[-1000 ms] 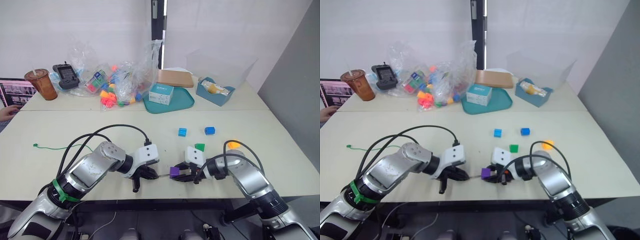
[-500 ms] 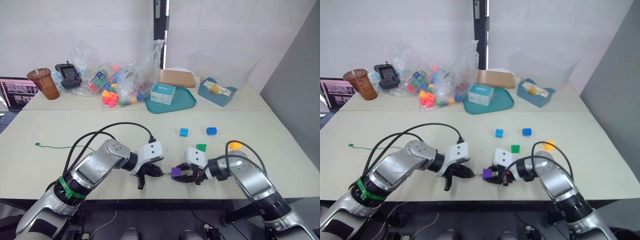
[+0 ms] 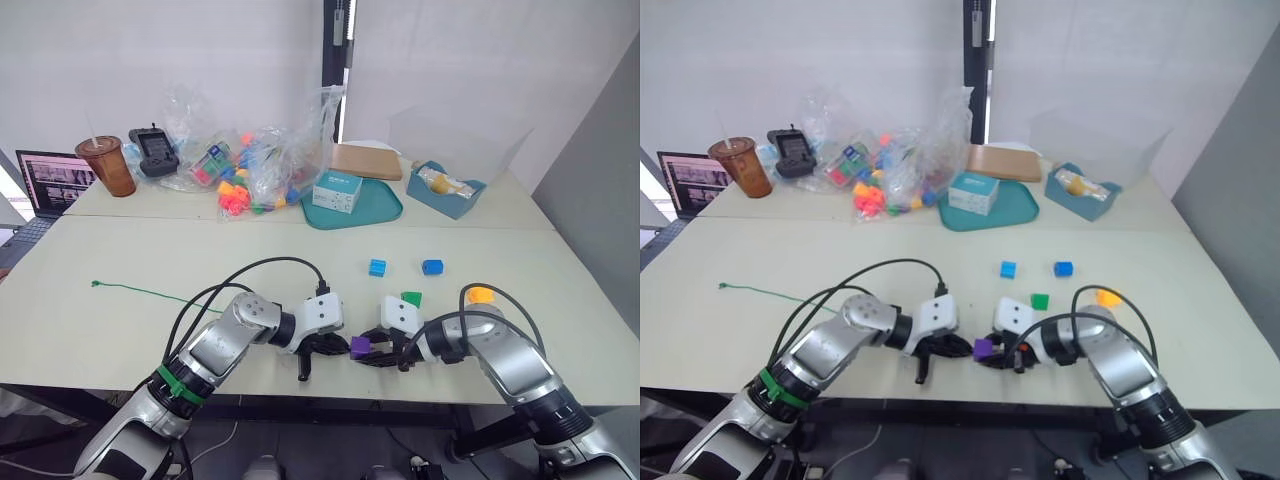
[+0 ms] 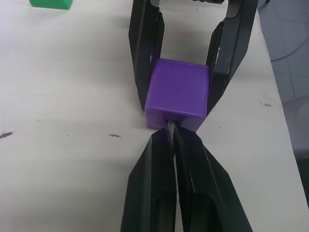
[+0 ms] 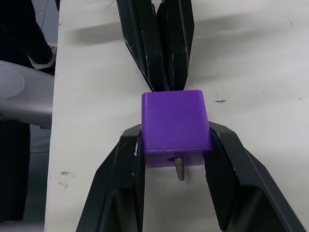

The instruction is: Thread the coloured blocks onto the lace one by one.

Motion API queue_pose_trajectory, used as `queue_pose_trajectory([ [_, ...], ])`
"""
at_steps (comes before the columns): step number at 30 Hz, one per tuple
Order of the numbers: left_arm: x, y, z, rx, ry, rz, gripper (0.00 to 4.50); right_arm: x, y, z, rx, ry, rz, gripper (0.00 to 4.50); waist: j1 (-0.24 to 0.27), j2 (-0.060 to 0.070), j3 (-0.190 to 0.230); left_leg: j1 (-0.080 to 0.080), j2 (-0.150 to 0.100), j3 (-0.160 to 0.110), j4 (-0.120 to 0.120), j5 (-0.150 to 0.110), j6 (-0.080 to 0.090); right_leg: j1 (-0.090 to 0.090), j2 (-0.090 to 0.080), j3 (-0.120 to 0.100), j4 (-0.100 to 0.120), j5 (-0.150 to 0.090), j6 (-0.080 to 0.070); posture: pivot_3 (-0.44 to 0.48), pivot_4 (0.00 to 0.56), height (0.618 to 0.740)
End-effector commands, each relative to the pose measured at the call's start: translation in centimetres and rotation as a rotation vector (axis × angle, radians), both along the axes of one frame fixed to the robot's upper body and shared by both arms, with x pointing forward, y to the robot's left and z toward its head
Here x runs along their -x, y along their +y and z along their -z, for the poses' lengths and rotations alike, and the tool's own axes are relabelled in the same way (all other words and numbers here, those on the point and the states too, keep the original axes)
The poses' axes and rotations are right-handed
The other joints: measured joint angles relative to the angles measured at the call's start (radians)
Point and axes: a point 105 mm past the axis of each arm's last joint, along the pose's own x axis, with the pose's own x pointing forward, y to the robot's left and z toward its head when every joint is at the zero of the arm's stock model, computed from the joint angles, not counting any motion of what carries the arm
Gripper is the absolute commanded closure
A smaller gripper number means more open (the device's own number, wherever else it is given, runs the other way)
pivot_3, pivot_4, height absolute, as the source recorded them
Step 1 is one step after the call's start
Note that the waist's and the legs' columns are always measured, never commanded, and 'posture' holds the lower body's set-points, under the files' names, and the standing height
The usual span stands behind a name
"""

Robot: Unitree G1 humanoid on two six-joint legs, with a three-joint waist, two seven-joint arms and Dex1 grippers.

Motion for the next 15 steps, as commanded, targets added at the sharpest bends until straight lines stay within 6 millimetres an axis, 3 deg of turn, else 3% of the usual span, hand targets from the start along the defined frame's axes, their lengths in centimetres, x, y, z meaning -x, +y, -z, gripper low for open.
queue_pose_trajectory([
  [1, 1.3, -0.8, 0.0, 0.028, 0.038, 0.075, 4.5, 1.1, 1.4, 0.6, -0.022, 0.035, -0.051, 3.32, -0.004, 0.0, 0.0, 0.0, 0.0, 0.0, 0.0, 0.0, 0.0, 0.0, 0.0, 0.0, 0.0, 0.0, 0.0, 0.0, 0.15, 0.74],
  [6, -0.3, 1.1, -1.4, 0.051, -0.017, -0.001, 2.88, 1.2, 1.1, 0.8, -0.019, 0.037, -0.04, 3.32, -0.017, 0.0, 0.0, -0.001, 0.001, -0.001, -0.002, 0.0, 0.0, -0.001, 0.001, 0.0, -0.002, 0.0, 0.0, 0.0, 0.15, 0.74],
  [9, 0.2, 2.3, -1.4, 0.054, 0.026, -0.017, 1.9, 1.2, 1.0, 0.8, -0.019, 0.036, -0.036, 3.32, -0.021, 0.0, 0.0, -0.001, 0.001, -0.001, -0.002, 0.0, 0.0, -0.001, 0.001, 0.0, -0.003, 0.0, 0.0, 0.0, 0.15, 0.74],
  [15, 0.2, 6.1, 0.5, -0.038, 0.03, -0.093, 1.9, 1.2, 0.8, 0.6, -0.022, 0.036, -0.027, 3.32, -0.029, 0.0, 0.0, -0.001, 0.002, -0.001, -0.003, 0.0, 0.0, -0.001, 0.001, 0.0, -0.004, 0.0, 0.0, 0.0, 0.15, 0.74],
])
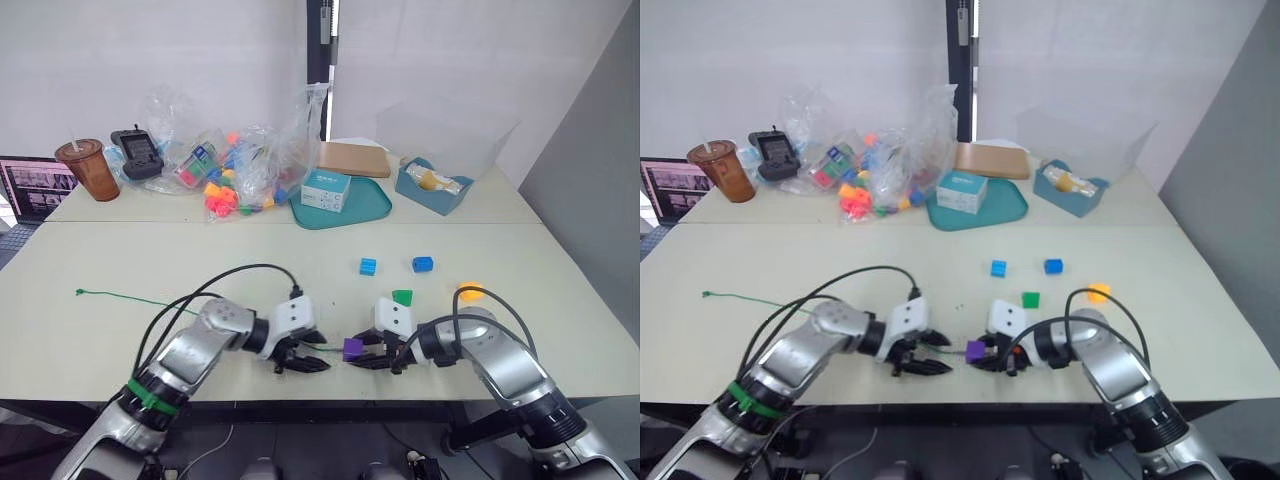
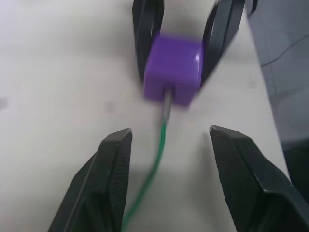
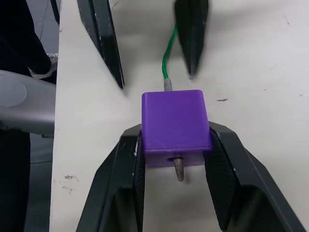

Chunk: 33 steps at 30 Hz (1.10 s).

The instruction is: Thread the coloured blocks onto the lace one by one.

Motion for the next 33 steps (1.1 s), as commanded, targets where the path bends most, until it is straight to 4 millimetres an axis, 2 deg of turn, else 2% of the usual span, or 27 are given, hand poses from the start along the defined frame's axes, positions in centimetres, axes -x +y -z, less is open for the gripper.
queue_pose_trajectory([
  [1, -0.3, 1.4, 0.1, -0.024, -0.016, -0.034, 1.9, 0.9, 0.3, 0.6, 0.001, 0.042, -0.027, 3.32, 0.0, 0.0, 0.0, 0.0, 0.0, 0.0, 0.0, 0.0, 0.0, 0.0, 0.0, 0.0, 0.0, 0.0, 0.0, 0.0, 0.15, 0.74],
  [6, -1.2, 2.8, 1.2, -0.084, -0.051, -0.062, 1.9, 1.0, 0.3, 0.6, 0.0, 0.043, -0.026, 3.32, 0.0, 0.0, 0.0, 0.0, 0.0, 0.0, 0.0, 0.0, 0.0, 0.0, 0.0, 0.0, 0.0, 0.0, 0.0, 0.0, 0.15, 0.74],
  [9, -0.6, 3.2, 2.3, -0.119, -0.016, -0.042, 1.9, 0.9, 0.2, 0.4, -0.002, 0.041, -0.021, 3.32, 0.0, 0.0, 0.0, 0.0, 0.0, 0.0, 0.0, 0.0, 0.0, 0.0, 0.0, 0.0, 0.0, 0.0, 0.0, 0.0, 0.15, 0.74],
  [17, -0.5, 1.6, 2.1, -0.058, -0.01, -0.011, 4.36, 0.9, 0.1, 0.2, -0.002, 0.035, -0.013, 3.32, 0.0, 0.0, 0.0, 0.0, 0.0, 0.0, 0.0, 0.0, 0.0, 0.0, 0.0, 0.0, 0.0, 0.0, 0.0, 0.0, 0.15, 0.74],
  [18, -0.4, 1.4, 2.0, -0.05, -0.008, 0.001, 4.47, 0.9, 0.1, 0.1, -0.003, 0.034, -0.012, 3.32, 0.0, 0.0, 0.0, 0.0, 0.0, 0.0, 0.0, 0.0, 0.0, 0.0, 0.0, 0.0, 0.0, 0.0, 0.0, 0.0, 0.15, 0.74],
  [23, -0.1, 0.3, 1.6, -0.027, 0.002, 0.03, 4.47, 0.8, 0.0, 0.1, -0.001, 0.033, 0.0, 3.32, 0.002, 0.0, 0.0, 0.0, 0.0, 0.0, 0.0, 0.0, 0.0, 0.0, 0.0, 0.0, 0.0, 0.0, 0.0, 0.0, 0.15, 0.74],
  [33, 0.3, -3.8, -0.2, 0.062, -0.012, 0.091, 4.47, 1.0, -0.2, 0.2, 0.004, 0.034, 0.011, 3.32, 0.011, 0.0, 0.0, 0.0, 0.0, 0.0, 0.0, 0.0, 0.0, 0.0, 0.0, 0.0, 0.0, 0.0, 0.0, 0.0, 0.15, 0.74],
])
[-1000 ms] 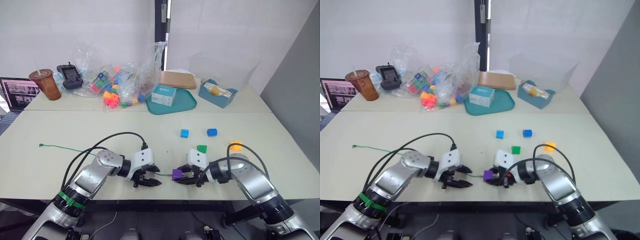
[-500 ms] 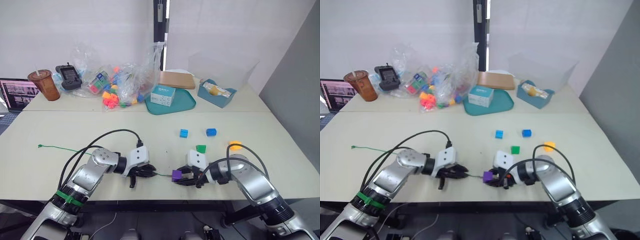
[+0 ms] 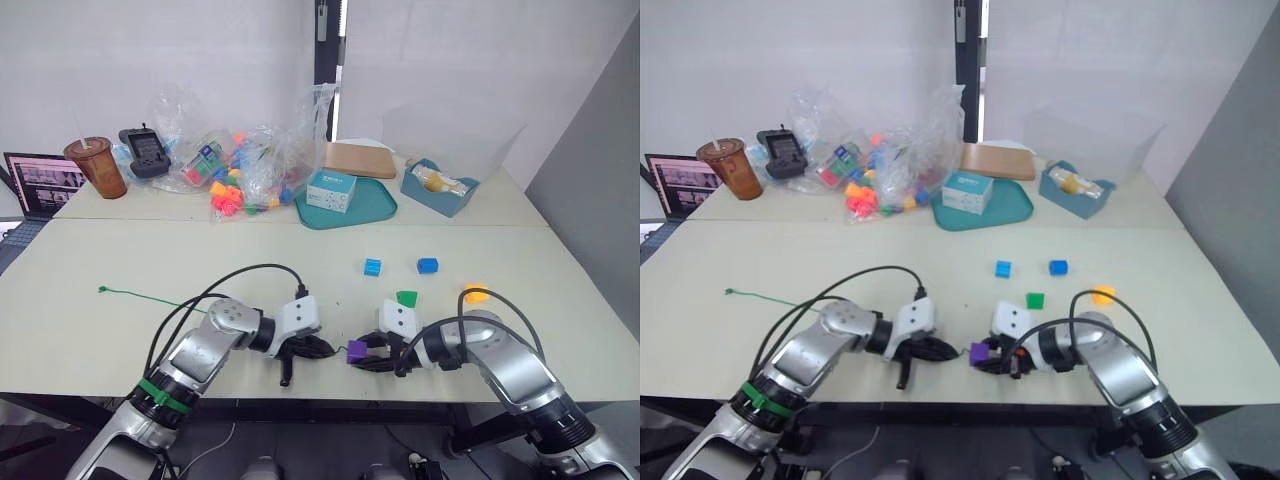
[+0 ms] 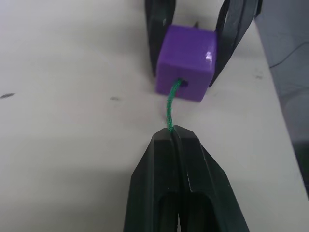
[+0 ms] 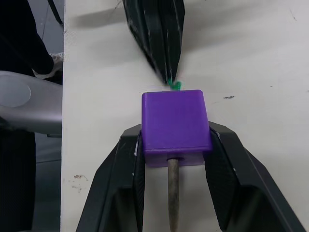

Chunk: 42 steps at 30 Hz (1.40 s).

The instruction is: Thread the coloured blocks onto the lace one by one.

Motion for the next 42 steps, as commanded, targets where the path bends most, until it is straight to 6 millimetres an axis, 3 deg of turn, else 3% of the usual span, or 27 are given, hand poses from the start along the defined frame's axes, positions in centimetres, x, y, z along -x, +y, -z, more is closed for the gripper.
queue_pose_trajectory([
  [1, 0.7, -1.6, -0.7, 0.022, -0.011, 0.049, 4.47, 0.6, 0.3, 0.2, 0.004, 0.015, -0.016, 3.32, 0.0, 0.0, 0.0, 0.0, 0.0, 0.0, 0.0, 0.0, 0.0, 0.0, 0.0, 0.0, 0.0, 0.0, 0.0, 0.0, 0.15, 0.74],
  [5, 1.3, -1.9, -0.7, 0.01, 0.014, 0.052, 4.47, 0.5, 0.2, 0.2, 0.007, 0.018, -0.012, 3.32, 0.0, 0.0, 0.0, 0.0, 0.0, 0.0, 0.0, 0.0, 0.0, 0.0, 0.0, 0.0, 0.0, 0.0, 0.0, 0.0, 0.15, 0.74],
  [14, 0.5, 0.8, -0.5, -0.06, 0.021, -0.037, 4.47, 0.4, 0.3, 0.3, 0.009, 0.019, -0.014, 3.32, 0.0, 0.0, 0.0, 0.0, 0.0, 0.0, 0.0, 0.0, 0.0, 0.0, 0.0, 0.0, 0.0, 0.0, 0.0, 0.0, 0.15, 0.74],
  [23, 1.2, 0.2, -2.1, 0.027, 0.087, -0.033, 1.79, 0.2, 0.4, 0.4, 0.006, 0.024, -0.009, 3.32, -0.002, 0.0, 0.0, 0.0, 0.0, 0.0, 0.0, 0.0, 0.0, 0.0, 0.0, 0.0, 0.0, 0.0, 0.0, 0.0, 0.15, 0.74],
  [27, 0.6, 0.7, -2.4, 0.025, 0.055, -0.066, 0.31, 0.1, 0.4, 0.2, -0.01, 0.02, 0.005, 3.32, -0.003, 0.0, 0.0, 0.0, 0.0, 0.0, 0.0, 0.0, 0.0, -0.001, 0.0, 0.0, 0.0, 0.0, 0.0, 0.0, 0.15, 0.74],
  [28, 0.5, 0.8, -2.5, 0.021, 0.045, -0.069, 0.01, -0.1, 0.3, 0.1, -0.018, 0.011, 0.019, 2.82, -0.004, 0.0, 0.0, 0.0, 0.0, 0.0, 0.0, 0.0, 0.0, -0.001, 0.0, 0.0, 0.0, 0.0, 0.0, 0.0, 0.15, 0.74],
  [29, 0.3, 0.9, -2.6, 0.018, 0.032, -0.077, 0.0, -0.1, 0.2, -0.1, -0.026, 0.008, 0.025, 2.28, -0.004, 0.0, 0.0, 0.0, 0.0, 0.0, 0.0, 0.0, 0.0, -0.001, 0.0, 0.0, 0.0, 0.0, 0.0, 0.0, 0.15, 0.74],
  [35, 0.8, -0.1, -2.7, 0.037, 0.029, -0.023, 0.0, 0.3, 0.1, -2.2, -0.109, 0.002, 0.018, 0.21, -0.001, 0.0, 0.0, -0.001, 0.0, 0.0, 0.0, 0.0, 0.0, -0.001, 0.0, 0.0, 0.0, 0.0, 0.0, 0.0, 0.15, 0.74],
  [36, 1.0, -0.4, -2.6, 0.037, 0.027, -0.011, 0.0, 0.3, 0.0, -2.5, -0.119, -0.008, 0.021, 0.05, 0.0, 0.0, 0.0, -0.002, 0.0, 0.0, 0.0, 0.0, 0.0, -0.001, 0.0, 0.0, 0.0, 0.0, 0.0, 0.0, 0.15, 0.74],
  [42, 0.4, -2.2, -1.6, 0.032, -0.009, -0.01, 0.0, 1.2, -2.5, -4.3, -0.109, -0.028, 0.045, 0.05, 0.006, -0.001, 0.001, -0.002, 0.0, 0.0, 0.0, 0.0, 0.0, -0.001, 0.0, 0.0, -0.001, 0.0, 0.0, 0.0, 0.15, 0.74],
])
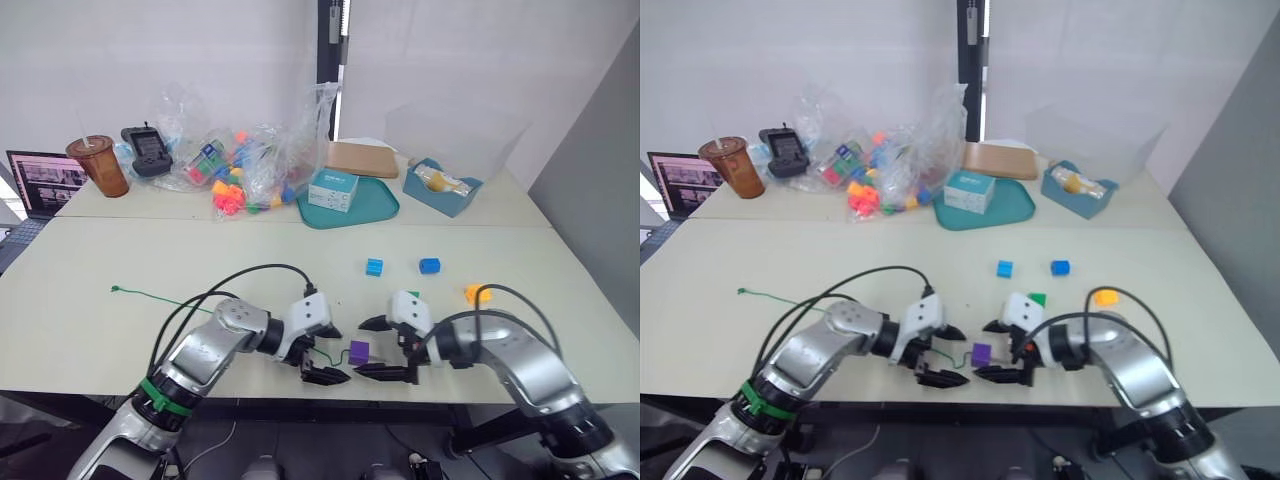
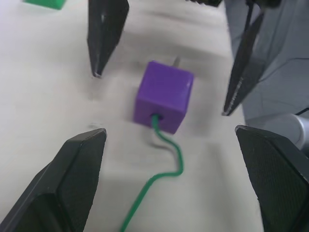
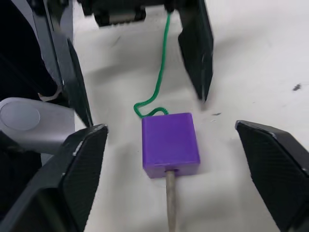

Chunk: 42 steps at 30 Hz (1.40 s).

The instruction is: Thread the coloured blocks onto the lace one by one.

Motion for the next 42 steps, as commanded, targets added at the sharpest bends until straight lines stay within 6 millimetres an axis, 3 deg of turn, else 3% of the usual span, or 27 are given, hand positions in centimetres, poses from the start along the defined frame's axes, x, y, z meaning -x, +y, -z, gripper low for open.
queue_pose_trajectory([
  [1, -0.9, -0.6, -0.1, -0.021, -0.092, 0.007, 0.0, 0.5, -1.0, -2.0, -0.016, -0.047, -0.004, 0.05, -0.002, 0.0, 0.0, 0.0, 0.0, 0.0, 0.0, 0.0, 0.0, 0.0, 0.0, 0.0, 0.0, 0.0, 0.0, 0.0, 0.15, 0.74],
  [6, -1.5, -1.2, 1.2, -0.048, -0.133, 0.041, 0.0, 0.5, -2.6, -1.4, 0.053, -0.056, 0.013, 0.05, -0.005, 0.0, 0.0, 0.001, 0.0, 0.0, 0.0, 0.0, 0.0, 0.0, 0.001, 0.0, 0.0, 0.0, 0.0, 0.0, 0.15, 0.74],
  [11, -1.5, -1.7, 1.6, -0.019, -0.093, 0.076, 0.0, 0.4, -2.7, -0.9, 0.076, -0.064, 0.017, 0.05, 0.0, 0.0, 0.0, 0.001, 0.0, 0.0, 0.0, 0.0, 0.0, 0.0, 0.0, 0.0, 0.0, 0.0, 0.0, 0.0, 0.15, 0.74],
  [21, -0.4, -2.5, 1.4, 0.028, -0.05, 0.132, 3.15, 0.1, -2.5, 0.6, 0.094, -0.064, 0.028, 0.0, -0.002, 0.0, 0.0, 0.0, -0.001, 0.0, 0.0, 0.0, 0.0, 0.0, 0.0, 0.0, 0.0, 0.0, 0.0, 0.0, 0.15, 0.74],
  [25, -0.4, -2.2, 1.4, 0.019, -0.047, 0.133, 3.29, 0.3, -2.6, 2.0, 0.12, -0.041, 0.017, 0.0, -0.002, 0.0, 0.0, 0.001, -0.001, 0.0, 0.0, 0.0, 0.0, 0.0, 0.0, 0.0, 0.0, 0.0, 0.0, 0.0, 0.15, 0.74],
  [29, -0.5, -2.0, 1.5, 0.011, -0.05, 0.134, 3.29, 0.3, -2.5, 2.3, 0.111, -0.044, 0.009, 1.09, -0.003, 0.0, 0.0, 0.001, -0.001, 0.0, 0.0, 0.0, 0.0, 0.0, 0.0, 0.0, 0.0, 0.0, 0.0, 0.0, 0.15, 0.74],
  [39, -0.3, -1.8, 1.9, -0.005, -0.052, 0.137, 3.29, 0.1, -2.3, 3.0, 0.125, -0.055, -0.014, 4.48, -0.003, 0.0, 0.0, 0.001, 0.0, 0.0, 0.0, 0.0, 0.0, 0.0, 0.0, 0.0, 0.0, 0.0, 0.0, 0.0, 0.15, 0.74],
  [42, -0.3, -1.8, 1.9, -0.005, -0.051, 0.134, 3.29, 0.1, -2.1, 2.9, 0.117, -0.057, -0.017, 4.5, -0.003, 0.0, 0.0, 0.001, 0.0, 0.0, 0.0, 0.0, 0.0, 0.001, 0.0, 0.0, 0.0, 0.0, 0.0, 0.0, 0.15, 0.74],
])
